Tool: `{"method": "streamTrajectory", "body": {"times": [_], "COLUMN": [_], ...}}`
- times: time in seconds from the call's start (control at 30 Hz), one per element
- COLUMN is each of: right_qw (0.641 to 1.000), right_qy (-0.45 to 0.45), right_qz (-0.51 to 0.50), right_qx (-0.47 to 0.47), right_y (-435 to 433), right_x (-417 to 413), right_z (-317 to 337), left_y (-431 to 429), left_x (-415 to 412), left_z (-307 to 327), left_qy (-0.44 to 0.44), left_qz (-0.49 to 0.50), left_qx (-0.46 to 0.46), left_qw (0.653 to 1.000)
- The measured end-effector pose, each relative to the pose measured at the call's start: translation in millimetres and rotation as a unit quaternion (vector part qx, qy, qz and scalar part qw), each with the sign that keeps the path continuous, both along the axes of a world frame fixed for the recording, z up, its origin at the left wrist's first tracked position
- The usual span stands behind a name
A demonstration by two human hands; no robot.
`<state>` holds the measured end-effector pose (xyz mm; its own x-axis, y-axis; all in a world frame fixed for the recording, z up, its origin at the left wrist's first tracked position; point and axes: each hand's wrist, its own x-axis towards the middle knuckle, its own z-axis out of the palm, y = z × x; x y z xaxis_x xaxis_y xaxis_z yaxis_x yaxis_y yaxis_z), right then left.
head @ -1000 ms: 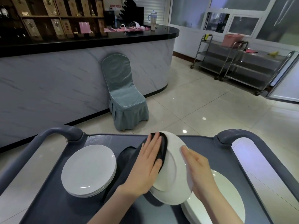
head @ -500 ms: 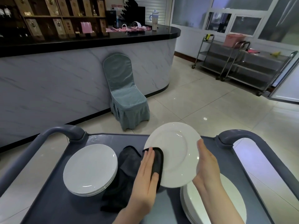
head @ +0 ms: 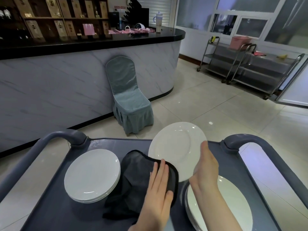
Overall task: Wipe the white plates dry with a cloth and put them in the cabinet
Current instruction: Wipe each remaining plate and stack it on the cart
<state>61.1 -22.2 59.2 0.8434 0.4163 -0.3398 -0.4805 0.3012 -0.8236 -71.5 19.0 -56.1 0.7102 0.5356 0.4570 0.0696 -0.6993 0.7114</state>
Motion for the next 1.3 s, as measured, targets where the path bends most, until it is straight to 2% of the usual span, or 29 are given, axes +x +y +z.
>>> {"method": "streamTrajectory", "body": {"times": [0.13,0.23,0.5,0.67,0.87,1.07,1.2,1.3], "right_qw": [1.000,0.998,0.998,0.996,0.990,0.988,0.991,0.994], "right_qy": [0.005,0.004,0.020,-0.002,-0.051,-0.052,-0.054,-0.054], "right_qz": [0.026,0.062,0.051,0.084,0.128,0.130,0.108,0.085], "right_qx": [-0.005,-0.003,0.014,0.002,-0.007,-0.060,-0.051,-0.033], "right_y": [-0.7,-3.0,-3.0,-6.0,-9.8,-13.3,-17.3,-16.7], "right_x": [-17.2,-21.8,-7.7,-15.8,-28.1,-29.2,-15.5,-8.4], "right_z": [-12.2,-15.0,-8.8,-15.6,-22.9,-23.9,-17.1,-16.8], "left_y": [5.1,16.9,13.3,13.0,27.9,75.7,77.1,50.6], "left_x": [7.7,9.1,-1.3,13.0,31.6,43.0,17.7,4.0], "left_z": [15.5,28.3,7.7,25.6,47.3,44.9,26.1,10.7], "left_qy": [0.071,0.086,0.121,0.129,0.104,0.111,0.098,0.136], "left_qz": [-0.032,-0.068,-0.051,-0.063,-0.032,0.001,-0.003,-0.015], "left_qx": [0.068,0.112,0.113,0.125,0.078,-0.077,-0.065,-0.042], "left_qw": [0.995,0.988,0.985,0.982,0.991,0.991,0.993,0.990]}}
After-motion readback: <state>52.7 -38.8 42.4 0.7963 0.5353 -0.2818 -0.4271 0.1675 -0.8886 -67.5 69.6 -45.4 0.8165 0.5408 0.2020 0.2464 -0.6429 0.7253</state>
